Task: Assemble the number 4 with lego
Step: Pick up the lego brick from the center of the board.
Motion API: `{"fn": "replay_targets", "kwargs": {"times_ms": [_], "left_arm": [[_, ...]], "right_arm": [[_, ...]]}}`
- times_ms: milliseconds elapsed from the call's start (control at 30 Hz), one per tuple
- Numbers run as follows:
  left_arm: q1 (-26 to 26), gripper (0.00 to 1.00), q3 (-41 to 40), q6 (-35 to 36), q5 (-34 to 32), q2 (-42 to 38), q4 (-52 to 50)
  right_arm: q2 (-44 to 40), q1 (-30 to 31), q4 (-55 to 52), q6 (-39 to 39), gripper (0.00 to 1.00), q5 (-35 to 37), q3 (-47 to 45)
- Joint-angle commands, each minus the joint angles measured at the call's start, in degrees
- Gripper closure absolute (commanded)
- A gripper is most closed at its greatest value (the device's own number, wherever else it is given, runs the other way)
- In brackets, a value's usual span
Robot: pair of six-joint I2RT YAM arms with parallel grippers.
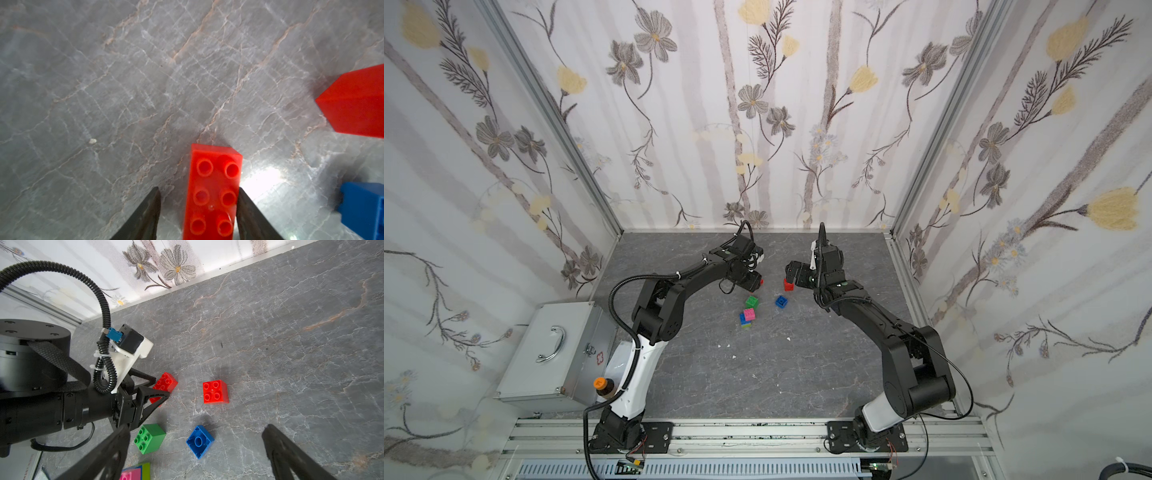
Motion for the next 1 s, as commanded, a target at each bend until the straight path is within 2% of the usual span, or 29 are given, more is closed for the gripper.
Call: {"fn": "replay_targets", "kwargs": {"times_ms": [0,133,233,367,467,567,633,733,867,967], "left_arm": [[-0.09,0.49,-0.92,3.00,-0.62,0.40,-3.79],[0.55,0.60,-4.15,3.60,-1.84,-1.37,-3.89],[1.52,0.65,-9.97,3.01,-1.80,-5.68,-2.60],[2.49,0.66,-23.55,1.73,-4.00,-15.35,1.75],[3.00,0.66,-34.11,0.29,-3.00,-22.59,3.81],[0.86,0.67,-40.14,-0.73,-2.80,-26.98,5.12],[-0.06,0.69,-41.95,-1.75,-0.83,-27.75,4.80],[-1.01,0.71,-45.12,-2.77,0.23,-28.75,2.49],[-5.03,0.71,-51.46,-3.90,-2.73,-33.53,2.58],[-9.13,0.69,-51.40,-3.13,-5.28,-34.38,2.50]], "right_arm": [[-0.68,0.11,3.89,-0.74,0.00,1.26,-0.30],[-1.37,0.41,7.08,-2.23,0.00,-0.64,-1.51],[-3.02,1.80,11.45,-3.58,0.00,-0.95,-3.67],[-4.96,6.15,13.00,-11.46,0.00,-2.21,-5.73],[-4.99,9.11,10.81,-17.57,0.00,-8.29,-6.27],[-4.99,10.69,10.93,-20.21,0.00,-13.43,-8.02],[-4.98,11.04,12.69,-20.26,0.00,-14.36,-9.97],[-9.34,11.05,16.52,-19.84,0.00,-13.43,-13.63],[-13.17,11.04,17.70,-21.19,0.00,-10.78,-17.96],[-14.30,11.04,16.01,-23.10,0.00,-9.48,-18.54]]}}
